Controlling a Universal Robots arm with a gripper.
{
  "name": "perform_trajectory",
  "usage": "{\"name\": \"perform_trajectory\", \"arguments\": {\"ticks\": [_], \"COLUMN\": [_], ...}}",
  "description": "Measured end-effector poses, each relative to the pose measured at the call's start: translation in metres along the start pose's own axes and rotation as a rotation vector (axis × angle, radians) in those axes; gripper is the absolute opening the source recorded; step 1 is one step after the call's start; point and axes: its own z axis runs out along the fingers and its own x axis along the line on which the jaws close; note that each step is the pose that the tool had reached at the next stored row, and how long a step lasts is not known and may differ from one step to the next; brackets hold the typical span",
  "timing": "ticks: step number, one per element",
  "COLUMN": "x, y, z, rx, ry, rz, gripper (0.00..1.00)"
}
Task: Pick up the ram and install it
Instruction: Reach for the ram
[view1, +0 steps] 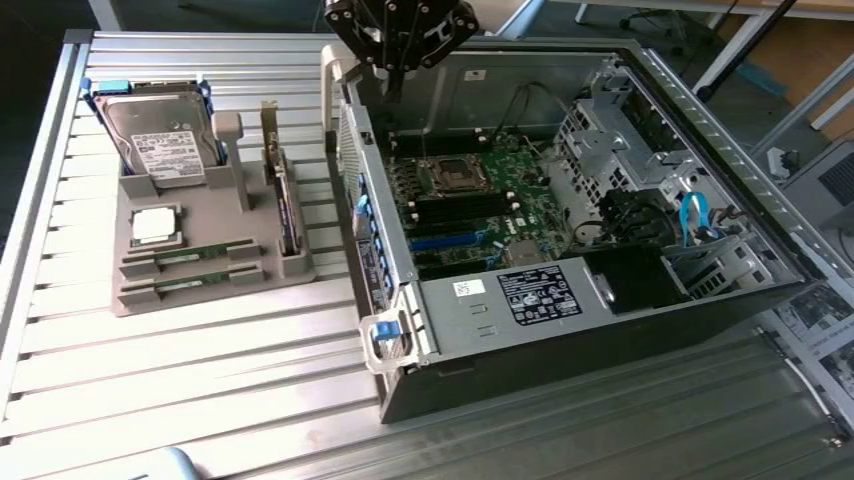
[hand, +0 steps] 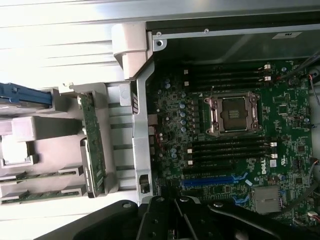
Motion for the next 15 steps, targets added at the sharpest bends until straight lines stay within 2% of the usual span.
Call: {"name": "perform_trajectory", "arguments": {"ticks": [15], "x": [0.016], "y": [-0.0012], "z": [-0.0004], "rx": [0.0], "ry": [0.0], "rz": [0.0], "gripper": [0.11]}}
